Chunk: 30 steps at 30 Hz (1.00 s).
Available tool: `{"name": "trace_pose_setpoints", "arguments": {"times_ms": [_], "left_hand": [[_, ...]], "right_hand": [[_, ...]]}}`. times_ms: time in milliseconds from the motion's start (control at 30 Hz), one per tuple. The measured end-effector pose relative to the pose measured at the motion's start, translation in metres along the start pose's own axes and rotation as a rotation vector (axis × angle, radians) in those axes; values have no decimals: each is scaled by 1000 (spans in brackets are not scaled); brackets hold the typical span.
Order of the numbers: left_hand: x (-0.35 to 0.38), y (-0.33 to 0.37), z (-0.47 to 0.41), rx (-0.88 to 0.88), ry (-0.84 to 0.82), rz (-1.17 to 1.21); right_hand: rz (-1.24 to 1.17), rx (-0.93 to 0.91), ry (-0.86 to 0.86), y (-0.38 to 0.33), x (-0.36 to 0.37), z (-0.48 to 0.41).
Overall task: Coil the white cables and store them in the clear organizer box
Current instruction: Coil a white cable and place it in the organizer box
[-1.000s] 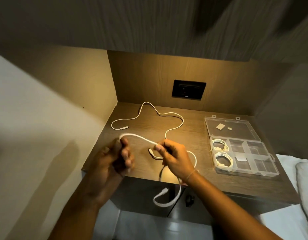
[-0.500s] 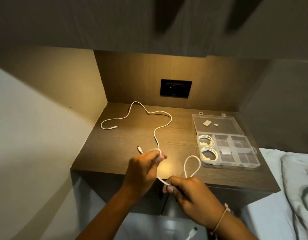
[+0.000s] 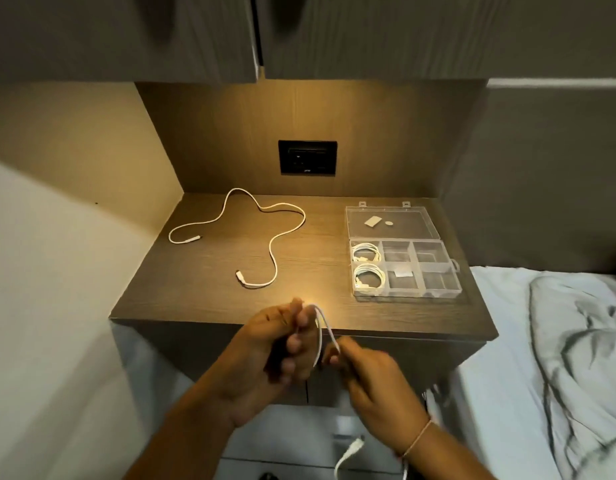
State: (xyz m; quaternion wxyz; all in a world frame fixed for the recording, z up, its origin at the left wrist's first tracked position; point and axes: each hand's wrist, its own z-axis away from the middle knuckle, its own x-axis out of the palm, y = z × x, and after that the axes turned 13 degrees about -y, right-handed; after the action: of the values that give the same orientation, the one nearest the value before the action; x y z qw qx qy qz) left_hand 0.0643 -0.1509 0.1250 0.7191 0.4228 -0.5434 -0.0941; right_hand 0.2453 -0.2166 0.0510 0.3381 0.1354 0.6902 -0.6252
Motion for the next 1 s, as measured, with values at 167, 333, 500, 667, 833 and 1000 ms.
{"name": "trace_pose_setpoints", "arguments": {"times_ms": [167,333,500,667,833,1000], "left_hand": [[11,-23,-29,337,408,263],[2,-18,-33,391,436,226],[-9,4,-29,403,435,79],[-23,21,-22,458,465,101],[-37,38,-12,522,489,152],[-54,71,5,696,579,89]], "right_hand": [[-157,127,-283,5,40,11],[-252,317,-327,13,19,15],[-748,240,-191,-1,12,21],[-615,171,-100,-5,22,18],[-539,211,-68,11,36,30],[-597,323,33,59,46,54]]}}
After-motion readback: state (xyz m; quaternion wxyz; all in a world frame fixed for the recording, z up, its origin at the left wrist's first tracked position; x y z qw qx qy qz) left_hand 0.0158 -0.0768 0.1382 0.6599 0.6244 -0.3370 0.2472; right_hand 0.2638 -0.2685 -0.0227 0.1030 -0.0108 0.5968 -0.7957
